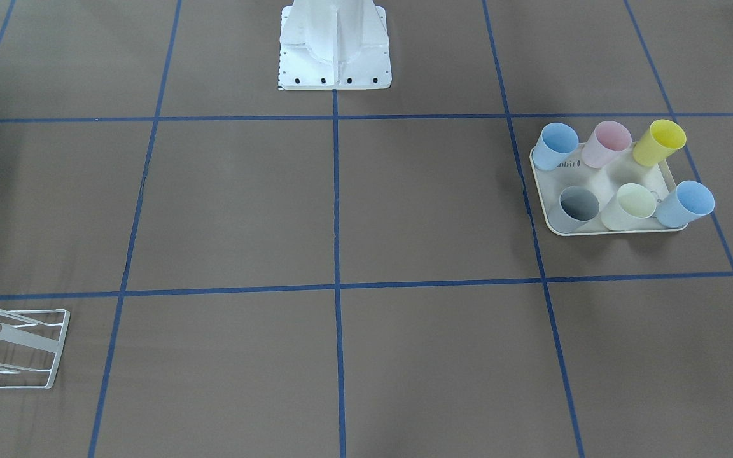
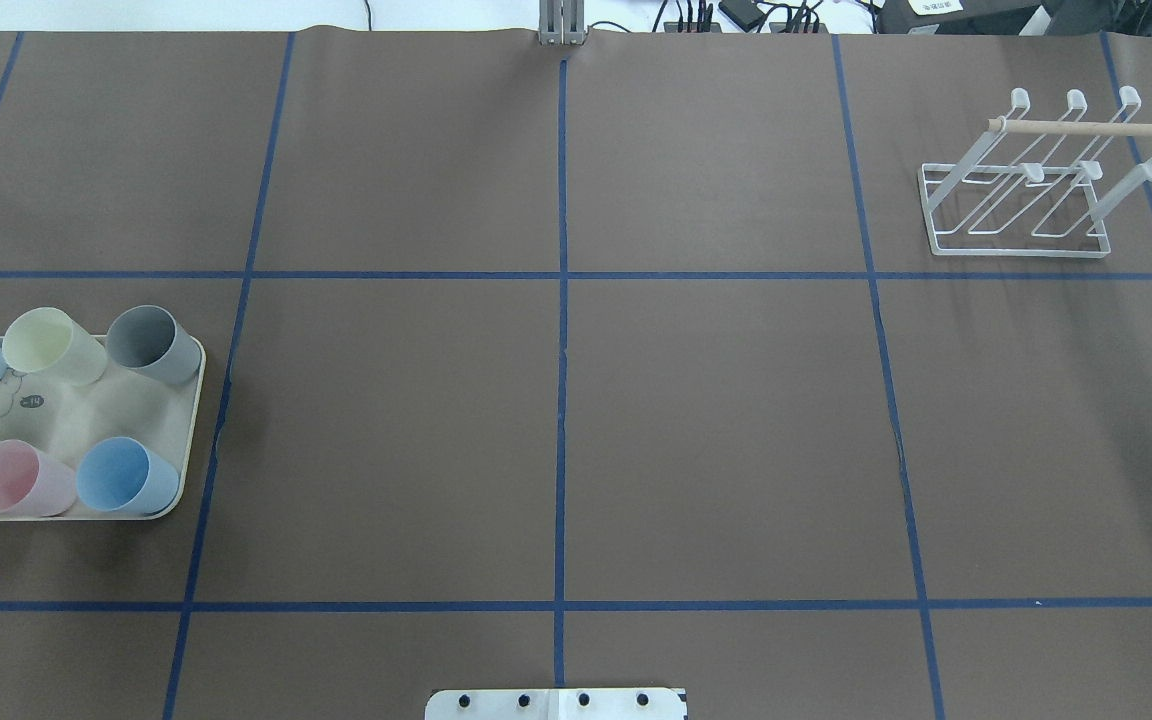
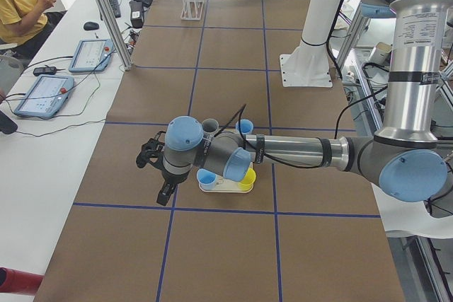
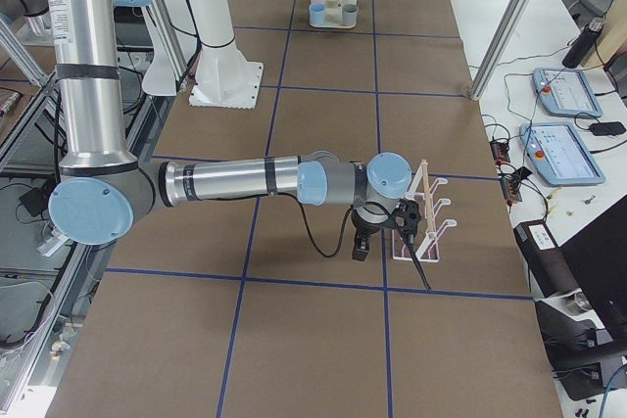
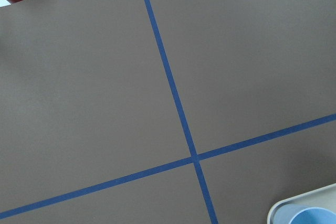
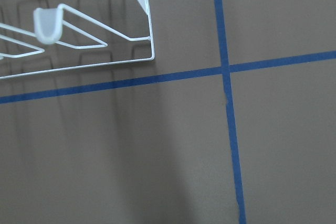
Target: Transfer IKEA cup to right arm and place on rack
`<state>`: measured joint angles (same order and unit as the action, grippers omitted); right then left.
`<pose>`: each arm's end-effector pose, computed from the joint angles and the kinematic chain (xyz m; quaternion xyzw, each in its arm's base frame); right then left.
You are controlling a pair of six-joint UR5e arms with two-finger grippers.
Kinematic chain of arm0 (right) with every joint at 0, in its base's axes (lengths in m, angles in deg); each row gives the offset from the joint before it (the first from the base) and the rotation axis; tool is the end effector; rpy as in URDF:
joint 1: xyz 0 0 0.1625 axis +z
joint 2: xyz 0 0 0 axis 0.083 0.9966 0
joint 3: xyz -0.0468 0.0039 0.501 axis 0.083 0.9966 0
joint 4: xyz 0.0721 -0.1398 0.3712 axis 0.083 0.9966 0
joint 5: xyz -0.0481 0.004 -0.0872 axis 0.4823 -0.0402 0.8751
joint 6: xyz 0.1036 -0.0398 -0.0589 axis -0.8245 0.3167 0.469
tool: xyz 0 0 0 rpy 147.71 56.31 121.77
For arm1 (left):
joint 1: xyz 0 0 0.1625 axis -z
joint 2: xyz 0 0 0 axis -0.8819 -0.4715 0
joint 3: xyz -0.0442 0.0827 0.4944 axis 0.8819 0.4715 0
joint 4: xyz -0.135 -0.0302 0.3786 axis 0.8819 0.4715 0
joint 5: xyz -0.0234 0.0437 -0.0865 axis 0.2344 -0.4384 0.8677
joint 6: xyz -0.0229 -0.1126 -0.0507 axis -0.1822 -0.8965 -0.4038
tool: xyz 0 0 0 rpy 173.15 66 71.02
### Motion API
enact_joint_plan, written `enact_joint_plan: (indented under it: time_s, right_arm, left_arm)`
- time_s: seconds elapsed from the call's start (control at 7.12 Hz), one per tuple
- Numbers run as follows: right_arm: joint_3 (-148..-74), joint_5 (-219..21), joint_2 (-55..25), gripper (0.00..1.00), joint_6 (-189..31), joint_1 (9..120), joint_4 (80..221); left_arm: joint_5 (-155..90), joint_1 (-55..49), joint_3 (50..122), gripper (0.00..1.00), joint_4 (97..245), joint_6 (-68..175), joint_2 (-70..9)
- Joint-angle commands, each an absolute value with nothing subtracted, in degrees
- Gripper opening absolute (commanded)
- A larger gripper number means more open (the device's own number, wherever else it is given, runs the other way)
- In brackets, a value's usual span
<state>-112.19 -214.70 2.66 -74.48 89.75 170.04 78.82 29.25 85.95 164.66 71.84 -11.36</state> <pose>-0.0055 -0.5033 0.7012 -0.0566 -0.4110 0.0524 0.9084 -0.0575 -0.5112 0.7024 0.1897 0.3538 0.0873 0.9117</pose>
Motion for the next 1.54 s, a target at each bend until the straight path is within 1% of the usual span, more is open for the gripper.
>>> enact_joint_plan:
  time_s: [0.0, 0.28, 0.42, 0.56, 0.84, 0.98, 1.4]
  right_arm:
    - [-112.42, -215.08, 2.46, 1.0, -74.56, 89.66, 169.97]
    - [-112.78, -215.0, 1.41, 1.0, -74.56, 87.48, 169.88]
    - [-111.99, -214.91, -0.07, 1.0, -74.47, 86.33, 169.88]
    - [-111.46, -214.99, -0.35, 1.0, -74.47, 85.89, 169.88]
    - [-111.72, -215.08, -0.44, 1.0, -74.3, 85.79, 169.88]
    - [-111.9, -215.17, -0.53, 1.0, -74.3, 85.71, 169.88]
    - [-111.81, -215.17, -0.7, 1.0, -74.21, 84.39, 169.79]
  left_arm:
    - [80.06, 29.18, 86.08, 1.0, 166.48, 72.08, -10.74]
    - [82.71, 22.46, 85.38, 1.0, 167.81, 71.73, -10.38]
    - [82.53, 20.94, 84.85, 1.0, 169.03, 71.65, -10.3]
    - [82.44, 20.84, 83.1, 1.0, 169.22, 71.73, -10.04]
    - [82.53, 17.95, 77.23, 1.0, 176.04, 71.56, -10.12]
    - [82.88, 17.5, 75.63, 1.0, 176.33, 66.86, -10.82]
    - [82.88, 13.12, 76.14, 1.0, 180.73, 59.12, -10.38]
